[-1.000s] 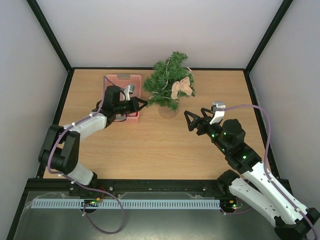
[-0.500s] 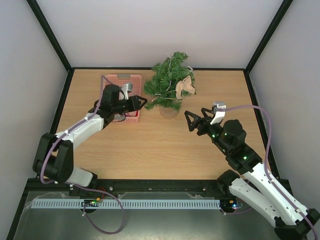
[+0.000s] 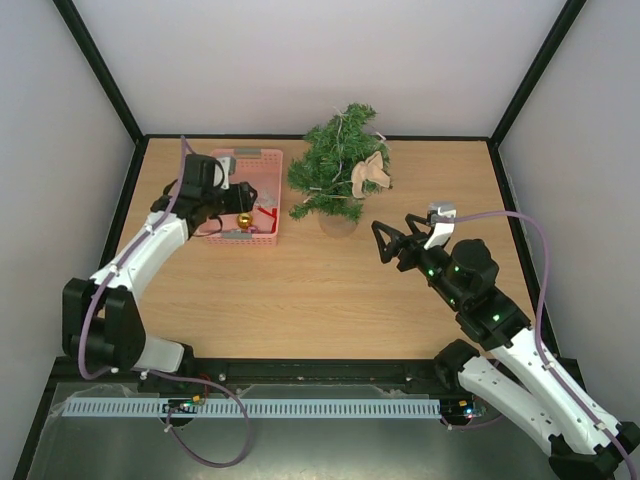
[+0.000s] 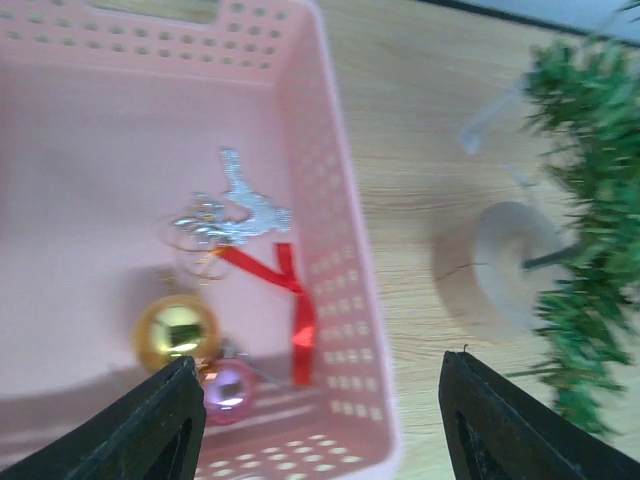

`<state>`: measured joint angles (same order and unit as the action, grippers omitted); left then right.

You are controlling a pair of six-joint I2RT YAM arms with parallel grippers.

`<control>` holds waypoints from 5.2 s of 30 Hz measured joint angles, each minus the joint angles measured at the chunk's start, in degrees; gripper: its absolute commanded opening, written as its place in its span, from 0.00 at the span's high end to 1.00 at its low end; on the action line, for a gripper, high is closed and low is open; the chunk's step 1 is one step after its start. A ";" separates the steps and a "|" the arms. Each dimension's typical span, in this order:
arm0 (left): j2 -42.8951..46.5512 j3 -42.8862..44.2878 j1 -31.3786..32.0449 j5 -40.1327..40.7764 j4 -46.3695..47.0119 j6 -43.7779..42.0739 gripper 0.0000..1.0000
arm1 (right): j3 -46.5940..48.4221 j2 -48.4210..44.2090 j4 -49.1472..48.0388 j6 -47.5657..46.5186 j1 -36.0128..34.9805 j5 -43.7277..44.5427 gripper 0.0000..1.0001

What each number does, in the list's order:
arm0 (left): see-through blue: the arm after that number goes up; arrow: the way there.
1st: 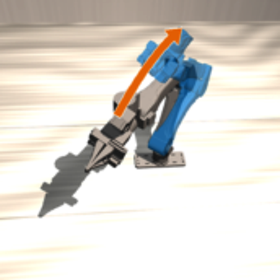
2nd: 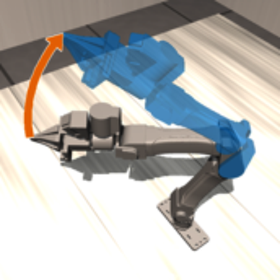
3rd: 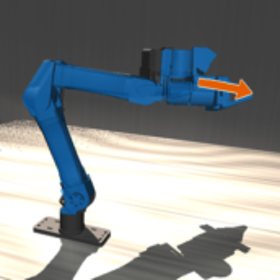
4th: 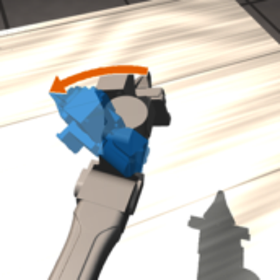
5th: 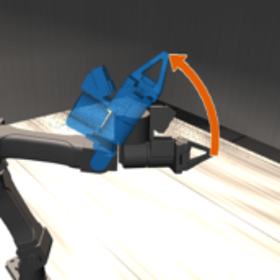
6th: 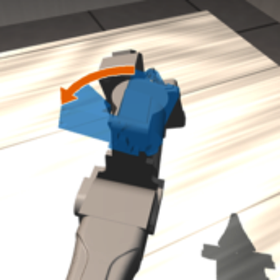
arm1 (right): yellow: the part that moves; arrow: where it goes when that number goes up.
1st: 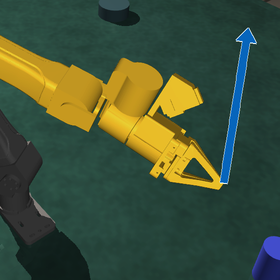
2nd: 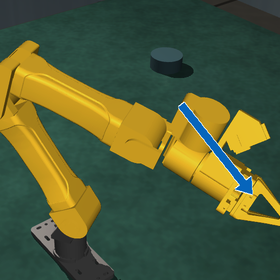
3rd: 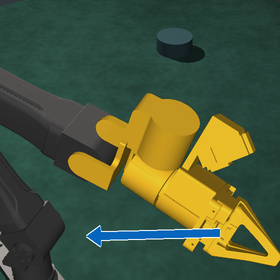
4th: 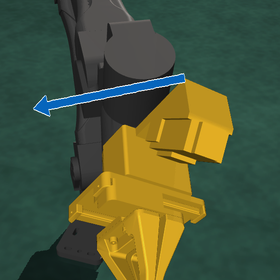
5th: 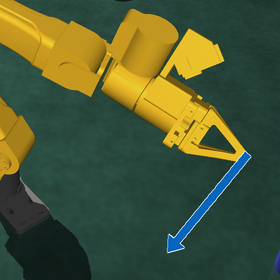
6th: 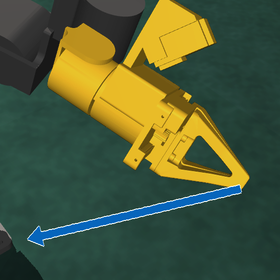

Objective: Decorate the small christmas tree
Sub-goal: Pick up the decoration item from the storage box, then hang the decoration item on the Christmas tree.

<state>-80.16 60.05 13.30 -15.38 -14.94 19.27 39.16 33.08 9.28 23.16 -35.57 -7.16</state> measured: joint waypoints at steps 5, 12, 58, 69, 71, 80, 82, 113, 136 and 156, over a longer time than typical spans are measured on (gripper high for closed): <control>-4.63 5.09 -2.12 4.02 -7.04 -7.39 0.36 | 0.02 0.24 0.07 0.04 0.00 -0.04 0.05; -14.27 8.76 -3.10 6.21 -12.96 -13.68 0.42 | 0.13 0.72 0.04 0.11 0.00 -0.37 0.06; -29.90 15.78 -3.10 7.67 -13.18 -17.62 0.60 | 0.11 -0.96 0.13 -0.17 0.00 0.07 0.06; -16.92 13.29 -3.06 6.71 -15.06 -16.85 0.64 | 0.11 0.48 0.37 0.22 0.00 0.04 0.10; -14.12 12.61 -2.45 5.68 -15.21 -16.39 0.63 | 0.39 0.94 0.37 0.44 0.00 -0.31 0.10; -3.39 11.56 2.86 -0.42 -15.52 -15.80 0.64 | 2.86 3.52 -5.90 4.50 0.00 -6.45 0.17; -1.44 10.27 3.02 -3.48 -15.37 -15.80 0.64 | 3.96 4.59 -6.95 4.57 0.00 -7.93 0.21; 17.75 -2.54 12.59 -39.65 0.35 -9.38 0.68 | 4.57 18.49 -23.32 10.49 -11.45 -18.43 0.77; 18.32 -2.54 16.26 -43.74 3.21 -6.80 0.68 | -0.55 9.86 -20.24 -15.89 -11.72 -17.09 0.67; 18.38 -2.54 18.84 -44.59 4.37 -6.14 0.69 | -4.42 13.05 -27.19 -36.17 -11.72 -19.87 0.65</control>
<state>-61.78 57.52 32.14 -59.96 -10.57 13.13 34.74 46.13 -17.91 -13.02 -47.29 -27.03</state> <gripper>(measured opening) 0.496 0.364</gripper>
